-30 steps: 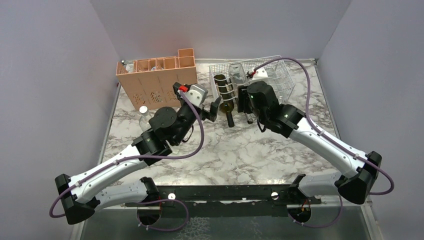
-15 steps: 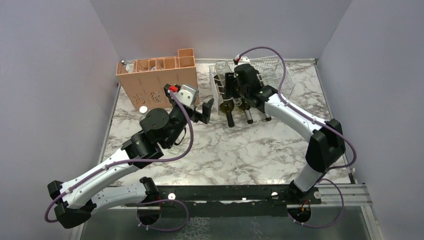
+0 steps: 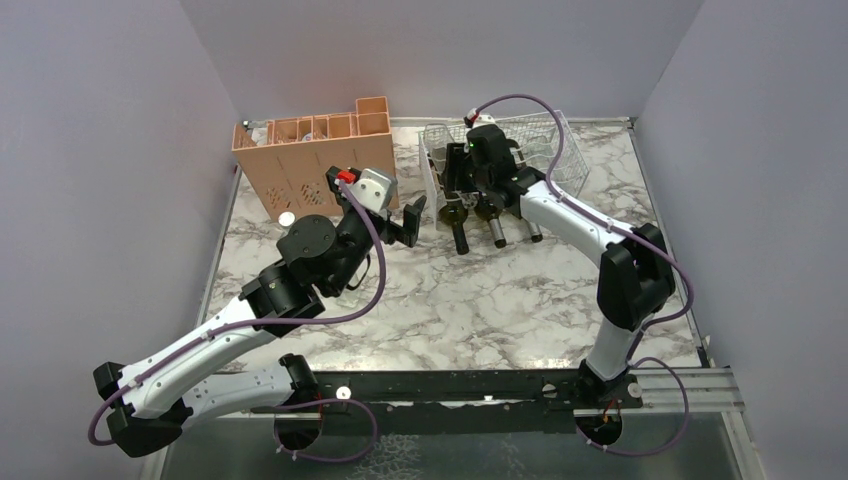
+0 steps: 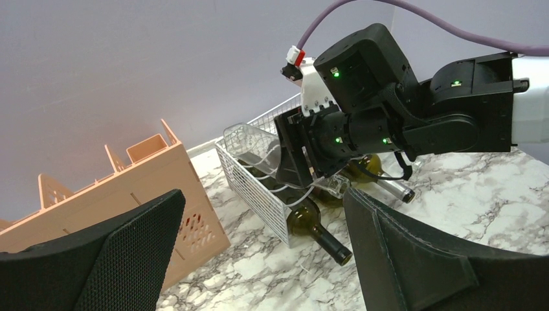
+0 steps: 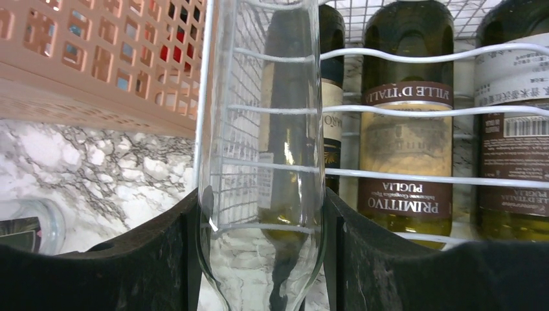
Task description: Put the wine bottle on the wine rack
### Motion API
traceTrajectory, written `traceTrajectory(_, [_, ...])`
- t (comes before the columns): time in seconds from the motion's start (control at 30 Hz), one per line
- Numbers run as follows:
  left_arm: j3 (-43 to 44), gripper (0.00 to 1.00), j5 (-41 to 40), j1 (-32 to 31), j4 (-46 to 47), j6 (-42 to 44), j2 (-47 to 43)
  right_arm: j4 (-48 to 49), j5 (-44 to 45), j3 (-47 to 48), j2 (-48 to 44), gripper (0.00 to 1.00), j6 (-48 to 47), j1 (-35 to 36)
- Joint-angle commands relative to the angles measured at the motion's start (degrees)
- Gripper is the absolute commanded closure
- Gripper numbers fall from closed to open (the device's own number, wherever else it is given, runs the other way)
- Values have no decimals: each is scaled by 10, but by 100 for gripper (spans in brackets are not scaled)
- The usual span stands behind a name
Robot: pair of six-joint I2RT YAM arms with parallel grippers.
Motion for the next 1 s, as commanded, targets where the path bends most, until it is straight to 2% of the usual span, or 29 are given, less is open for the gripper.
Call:
traceTrajectory(0.0, [20, 1, 8, 0, 5, 1, -7, 86, -17, 11, 10, 99, 11, -5])
traceTrajectory(0.17, [21, 1, 6, 0, 5, -4, -7, 92, -28, 9, 25, 98, 21, -6])
traceTrajectory(0.4, [29, 1, -11, 0, 0, -14, -1, 82, -26, 0, 30, 75, 43, -6])
traceTrajectory(0.73, [32, 1, -21, 0, -4, -16, 5, 41, -25, 11, 32, 56, 75, -7])
traceTrajectory(0.97, [36, 1, -16, 0, -3, -15, 8, -2, -18, 32, 41, 50, 82, -7])
